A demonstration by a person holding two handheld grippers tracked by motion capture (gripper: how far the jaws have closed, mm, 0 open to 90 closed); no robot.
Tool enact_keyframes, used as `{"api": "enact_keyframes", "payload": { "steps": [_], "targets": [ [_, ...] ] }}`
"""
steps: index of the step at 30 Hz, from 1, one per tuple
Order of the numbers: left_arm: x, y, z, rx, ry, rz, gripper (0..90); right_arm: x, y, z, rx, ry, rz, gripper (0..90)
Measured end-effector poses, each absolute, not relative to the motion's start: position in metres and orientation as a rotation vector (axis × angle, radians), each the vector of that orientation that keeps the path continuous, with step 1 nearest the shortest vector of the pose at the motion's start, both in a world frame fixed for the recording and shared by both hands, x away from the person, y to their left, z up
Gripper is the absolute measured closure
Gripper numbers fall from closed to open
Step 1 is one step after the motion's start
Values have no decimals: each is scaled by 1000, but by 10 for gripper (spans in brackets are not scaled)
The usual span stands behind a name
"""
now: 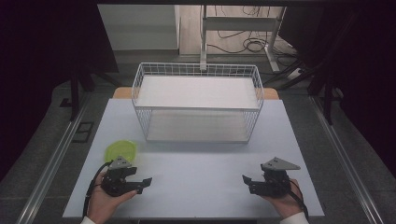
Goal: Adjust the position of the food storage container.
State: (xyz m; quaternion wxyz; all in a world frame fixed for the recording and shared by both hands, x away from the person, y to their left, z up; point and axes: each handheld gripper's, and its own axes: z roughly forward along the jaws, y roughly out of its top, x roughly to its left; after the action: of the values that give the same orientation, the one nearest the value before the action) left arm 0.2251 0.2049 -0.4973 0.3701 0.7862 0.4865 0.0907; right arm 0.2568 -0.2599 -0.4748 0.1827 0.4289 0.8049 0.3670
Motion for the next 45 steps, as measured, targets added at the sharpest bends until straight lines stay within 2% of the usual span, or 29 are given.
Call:
{"api": "enact_keyframes", "payload": {
  "steps": [5, 16, 28, 36, 45],
  "targets": [
    [225, 207, -497, 2012, 1254, 236, 243, 256, -257, -477, 1174, 2275, 1050, 226],
    [223, 211, -485, 1983, 1250, 245, 268, 256, -257, -476, 1204, 2284, 1061, 206],
    [233, 224, -460, 1927, 1287, 178, 304, 257, -259, -476, 1201, 2289, 1056, 218],
    [247, 248, -443, 1863, 1343, 148, 308, 255, -260, -476, 1210, 2287, 1056, 219],
    [263, 280, -432, 1824, 1416, 199, 318, 257, -260, -478, 1225, 2299, 1037, 225]
  ]
}}
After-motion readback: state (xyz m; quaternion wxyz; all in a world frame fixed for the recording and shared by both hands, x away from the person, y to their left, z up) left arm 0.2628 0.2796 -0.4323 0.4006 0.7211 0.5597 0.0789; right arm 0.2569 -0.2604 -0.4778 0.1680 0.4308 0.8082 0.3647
